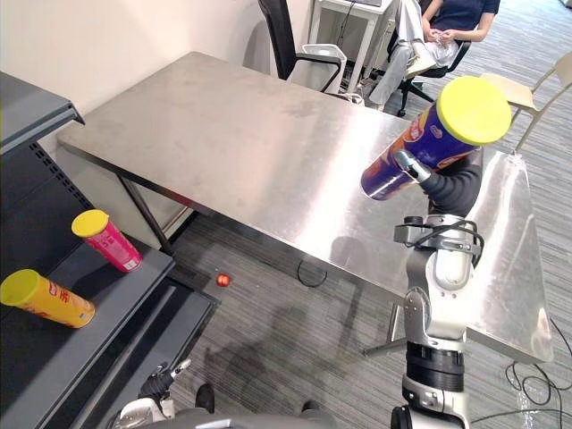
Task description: Put the gum and the chips on the shelf.
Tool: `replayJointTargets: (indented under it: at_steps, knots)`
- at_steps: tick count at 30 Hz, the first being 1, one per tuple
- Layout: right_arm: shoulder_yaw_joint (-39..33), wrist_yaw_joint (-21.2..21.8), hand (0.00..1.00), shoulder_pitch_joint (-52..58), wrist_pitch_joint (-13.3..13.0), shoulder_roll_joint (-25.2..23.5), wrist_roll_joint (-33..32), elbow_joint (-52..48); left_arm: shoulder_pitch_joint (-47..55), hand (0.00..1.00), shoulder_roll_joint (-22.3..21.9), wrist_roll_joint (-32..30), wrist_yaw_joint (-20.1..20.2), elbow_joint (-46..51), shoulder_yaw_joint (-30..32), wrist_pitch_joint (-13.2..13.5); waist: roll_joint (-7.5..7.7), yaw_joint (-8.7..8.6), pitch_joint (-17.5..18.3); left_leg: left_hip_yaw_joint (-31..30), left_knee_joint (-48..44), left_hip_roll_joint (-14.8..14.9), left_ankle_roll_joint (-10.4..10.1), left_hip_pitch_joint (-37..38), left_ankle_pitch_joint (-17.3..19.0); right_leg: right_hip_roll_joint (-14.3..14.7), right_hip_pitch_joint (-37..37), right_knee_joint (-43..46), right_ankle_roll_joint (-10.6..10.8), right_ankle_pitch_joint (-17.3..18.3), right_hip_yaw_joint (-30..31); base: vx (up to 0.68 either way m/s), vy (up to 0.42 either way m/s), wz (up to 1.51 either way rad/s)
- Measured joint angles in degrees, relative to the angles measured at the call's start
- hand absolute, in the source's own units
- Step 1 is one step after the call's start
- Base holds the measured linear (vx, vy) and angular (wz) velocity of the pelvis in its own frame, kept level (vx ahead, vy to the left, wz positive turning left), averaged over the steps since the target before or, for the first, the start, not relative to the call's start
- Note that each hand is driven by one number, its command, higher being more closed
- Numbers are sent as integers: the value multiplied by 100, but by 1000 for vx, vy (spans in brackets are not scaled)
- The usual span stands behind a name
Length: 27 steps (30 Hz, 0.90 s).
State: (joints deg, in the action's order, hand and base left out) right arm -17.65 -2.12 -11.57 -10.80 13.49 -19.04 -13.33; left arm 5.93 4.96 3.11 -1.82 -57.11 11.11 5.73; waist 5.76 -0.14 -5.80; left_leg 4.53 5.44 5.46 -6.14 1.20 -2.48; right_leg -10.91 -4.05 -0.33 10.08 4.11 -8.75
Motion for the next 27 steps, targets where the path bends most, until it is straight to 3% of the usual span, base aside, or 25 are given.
replayJointTargets:
  at_steps: [4, 7, 10, 13, 14, 15, 16, 17, 19, 20, 22, 25, 27]
  knots:
    - [-62, 4, 100, 377, 0, -30, -5, -1, 80, 0, -3, 6, 14, 0, 13, 9, -16, -23, 129, 25, -5, 11, -4, 52, 7, 3, 11, 87, -7, 7, 43, -14, -7, -5]
    - [23, 15, 100, 559, 4, -257, -6, -1, 20, 0, 17, 82, 34, -23, 80, -3, 2, -35, 60, -3, -1001, 20, -19, -256, 502, -108, 398, 1185, -83, 467, 178, -61, 5, -6]
    - [353, 15, 100, 562, -9, -360, -11, -8, -46, 0, 26, 307, 33, -134, 130, -23, -36, -50, -26, -210, -1675, 29, -56, -447, 813, -157, 385, 1673, -98, 834, 119, -107, -36, 24]
    - [761, -25, 100, 537, -38, -573, -227, -9, -185, 0, -32, 724, 50, -113, 308, -85, -179, -97, -85, -1212, -1707, 83, -223, -1136, 518, 10, 539, 1929, -354, 1019, -767, -180, -147, 130]
    - [852, -18, 100, 517, -38, -552, -234, -9, -184, 0, -31, 744, 51, -84, 307, -80, -206, -63, -97, -1411, -1603, 102, -238, -1261, 390, 51, 615, 1966, -397, 1044, -966, -182, -194, 137]
    - [950, 1, 100, 426, -35, -527, -226, -5, -125, 0, -41, 719, 49, 29, 313, -86, -328, 94, -166, -1701, -1241, 224, -308, -1389, 108, 228, 750, 2057, -519, 1100, -1208, -212, -233, 135]
    - [967, 9, 100, 298, -28, -560, -221, 23, -101, 0, -40, 723, 39, 42, 428, -87, -357, 282, -231, -1372, -763, 474, -50, -1400, 255, 326, 789, 1771, -753, 956, -1420, -230, -215, 124]
    - [947, 2, 100, 169, -25, -544, -219, 58, -103, 0, -39, 735, 21, 10, 557, -91, -281, 368, -268, -945, -804, 563, 450, -1514, 513, 296, 789, 1672, -802, 885, -1621, -205, -205, 113]
    - [745, -77, 100, -272, -24, -521, -133, 242, 92, 0, -92, 807, 75, -7, 917, -100, -354, 380, -511, 334, -2445, 620, 831, -2040, 375, -12, 770, 1653, -869, 796, -2249, -161, -203, 138]
    - [610, -143, 100, -278, -30, -518, -99, 249, 326, 0, -142, 818, 108, -9, 968, -96, -384, 354, -519, 763, -3273, 657, 895, -1948, 469, -119, 672, 1628, -867, 781, -2538, -100, -162, 141]
    - [314, -194, 100, -151, -56, -515, -96, 215, 536, 0, -200, 891, 225, -27, 1150, -108, -592, 266, -417, 1157, -3860, 850, 802, -1545, 783, -174, 517, 1544, -861, 768, -3108, -81, -59, 149]
    - [-343, -279, 100, -97, -85, -511, -95, 213, 503, 0, -317, 924, 226, -116, 1361, -114, -782, 164, -306, 1522, -3465, 1064, 690, -1007, 851, -336, 521, 1549, -778, 718, -3906, -111, 61, 162]
    - [-635, -292, 100, -7, -83, -567, -16, 192, 555, 0, -382, 922, 262, -114, 1414, -116, -761, 171, -238, 1541, -2538, 763, 487, -946, 718, -350, 474, 1244, -712, 464, -4360, -98, 141, 113]
